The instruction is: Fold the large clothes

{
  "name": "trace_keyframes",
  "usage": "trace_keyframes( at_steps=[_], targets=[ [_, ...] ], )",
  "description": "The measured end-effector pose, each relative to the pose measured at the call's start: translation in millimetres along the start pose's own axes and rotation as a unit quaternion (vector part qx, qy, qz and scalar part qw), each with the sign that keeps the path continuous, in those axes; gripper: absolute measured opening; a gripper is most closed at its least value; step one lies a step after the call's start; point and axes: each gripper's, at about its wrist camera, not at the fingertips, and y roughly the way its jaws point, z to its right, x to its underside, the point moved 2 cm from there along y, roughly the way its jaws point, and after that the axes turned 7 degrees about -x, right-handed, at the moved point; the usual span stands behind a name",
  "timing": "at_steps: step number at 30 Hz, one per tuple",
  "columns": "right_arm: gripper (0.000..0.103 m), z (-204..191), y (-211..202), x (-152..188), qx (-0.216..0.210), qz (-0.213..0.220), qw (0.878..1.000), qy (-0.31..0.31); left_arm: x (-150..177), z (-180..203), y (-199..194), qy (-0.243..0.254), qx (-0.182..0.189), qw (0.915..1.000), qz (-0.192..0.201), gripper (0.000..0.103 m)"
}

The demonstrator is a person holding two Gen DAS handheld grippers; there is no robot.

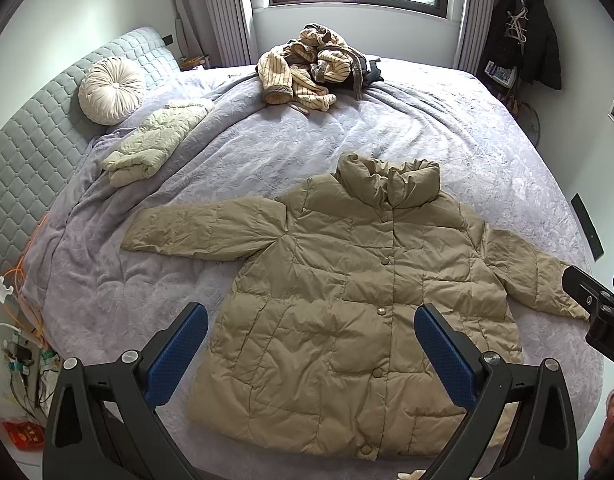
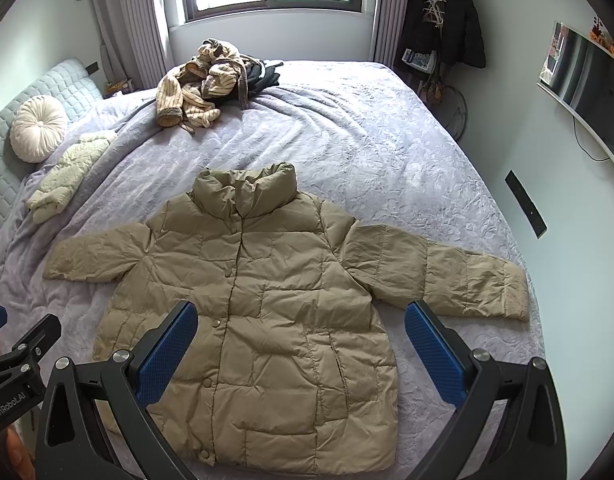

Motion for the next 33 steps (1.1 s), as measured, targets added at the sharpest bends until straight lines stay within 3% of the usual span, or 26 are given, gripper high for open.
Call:
trace_keyframes(
  at_steps=[33],
  targets=[
    [0.103, 1.6, 1.8, 2.6, -0.002, -0.005, 1.0, 0.005, -1.6, 0.7, 0.0, 0.001, 0.0, 1.0, -0.002, 0.103]
  ],
)
